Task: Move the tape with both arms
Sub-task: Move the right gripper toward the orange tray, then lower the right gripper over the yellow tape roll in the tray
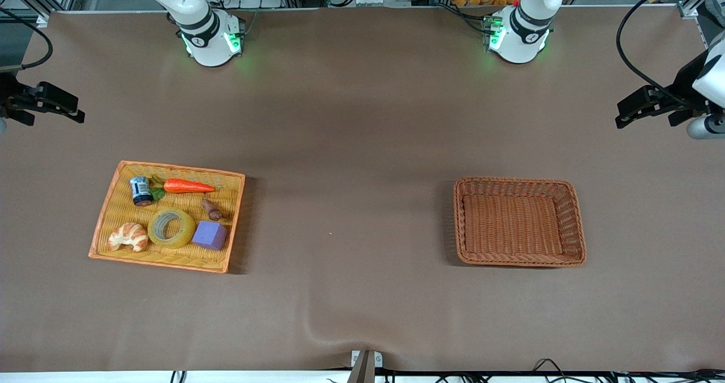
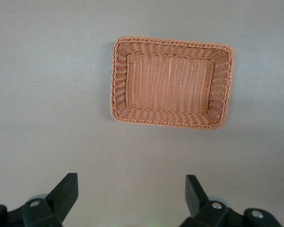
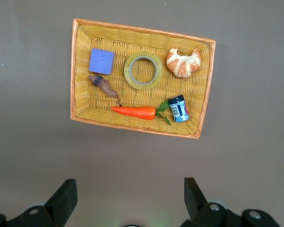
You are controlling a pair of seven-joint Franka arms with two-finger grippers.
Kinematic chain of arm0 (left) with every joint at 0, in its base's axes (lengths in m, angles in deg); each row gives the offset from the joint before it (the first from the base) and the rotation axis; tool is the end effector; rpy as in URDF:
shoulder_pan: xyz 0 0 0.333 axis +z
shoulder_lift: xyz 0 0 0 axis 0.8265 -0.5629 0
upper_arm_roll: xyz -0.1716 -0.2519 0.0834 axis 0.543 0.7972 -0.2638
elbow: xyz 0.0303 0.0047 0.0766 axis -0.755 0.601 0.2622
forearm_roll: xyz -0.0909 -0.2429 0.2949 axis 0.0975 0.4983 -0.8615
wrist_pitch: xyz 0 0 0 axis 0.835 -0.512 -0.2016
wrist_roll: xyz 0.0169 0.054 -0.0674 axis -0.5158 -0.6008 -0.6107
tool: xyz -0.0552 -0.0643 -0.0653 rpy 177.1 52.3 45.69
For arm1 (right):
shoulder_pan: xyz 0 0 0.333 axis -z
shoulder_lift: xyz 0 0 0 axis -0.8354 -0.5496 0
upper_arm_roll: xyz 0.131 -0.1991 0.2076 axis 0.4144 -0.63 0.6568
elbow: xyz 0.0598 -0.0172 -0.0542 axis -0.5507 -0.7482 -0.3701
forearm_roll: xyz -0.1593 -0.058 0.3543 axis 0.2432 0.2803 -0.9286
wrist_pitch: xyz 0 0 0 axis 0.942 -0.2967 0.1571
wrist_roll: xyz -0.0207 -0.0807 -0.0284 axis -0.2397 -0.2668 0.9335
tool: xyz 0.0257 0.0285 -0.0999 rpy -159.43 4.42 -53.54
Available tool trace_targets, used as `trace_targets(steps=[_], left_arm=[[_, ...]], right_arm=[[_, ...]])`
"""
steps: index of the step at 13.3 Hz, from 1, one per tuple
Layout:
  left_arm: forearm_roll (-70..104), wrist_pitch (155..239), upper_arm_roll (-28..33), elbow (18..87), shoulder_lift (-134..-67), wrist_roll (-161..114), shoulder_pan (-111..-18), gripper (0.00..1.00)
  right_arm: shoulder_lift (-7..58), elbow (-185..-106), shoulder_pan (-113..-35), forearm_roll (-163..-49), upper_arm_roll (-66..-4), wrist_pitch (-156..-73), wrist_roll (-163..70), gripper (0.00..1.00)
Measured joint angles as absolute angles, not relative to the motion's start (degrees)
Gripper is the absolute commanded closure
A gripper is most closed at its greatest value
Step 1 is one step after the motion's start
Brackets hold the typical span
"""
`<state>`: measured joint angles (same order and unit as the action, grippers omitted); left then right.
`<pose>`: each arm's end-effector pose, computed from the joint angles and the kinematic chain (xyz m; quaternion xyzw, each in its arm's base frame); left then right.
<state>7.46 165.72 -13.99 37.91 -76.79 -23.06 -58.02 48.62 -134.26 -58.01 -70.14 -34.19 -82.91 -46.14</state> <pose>0.5576 -0.0388 0.6368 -0.9998 -0.0177 0.0126 0.0025 0.5443 -0.0307 0.6323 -0.9992 -0.0184 0.0352 0.0106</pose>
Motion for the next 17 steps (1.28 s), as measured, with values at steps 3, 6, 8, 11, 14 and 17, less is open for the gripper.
trace_targets(steps=[3, 6, 8, 11, 14, 17], left_arm=[[7.46, 165.72, -14.27, 37.85, -77.01, -23.06, -57.96, 0.00], [7.45, 165.72, -15.11, 37.82, -77.17, -22.91, -57.60, 0.00], [7.45, 165.72, -15.09, 37.77, -77.24, -22.89, -57.48, 0.00], [7.46, 165.68, -14.97, 37.12, -76.86, -22.89, -57.48, 0.00], [7.46, 165.37, -15.02, 37.09, -76.63, -22.89, -57.47, 0.00], [7.46, 165.05, -15.10, 37.16, -76.63, -22.89, -56.05, 0.00]], right_arm=[[48.62, -133.65, -57.85, -70.14, -34.24, -82.78, -46.14, 0.00], [48.59, -133.41, -57.84, -70.14, -33.95, -82.59, -46.14, 0.00], [48.38, -133.41, -57.86, -70.15, -33.63, -82.51, -46.14, 0.00], [47.46, -133.42, -59.33, -70.17, -33.16, -82.51, -46.09, 0.00], [45.28, -133.45, -63.38, -69.62, -32.93, -82.94, -46.30, 0.00], [42.58, -133.48, -65.38, -67.93, -32.91, -86.52, -46.22, 0.00]])
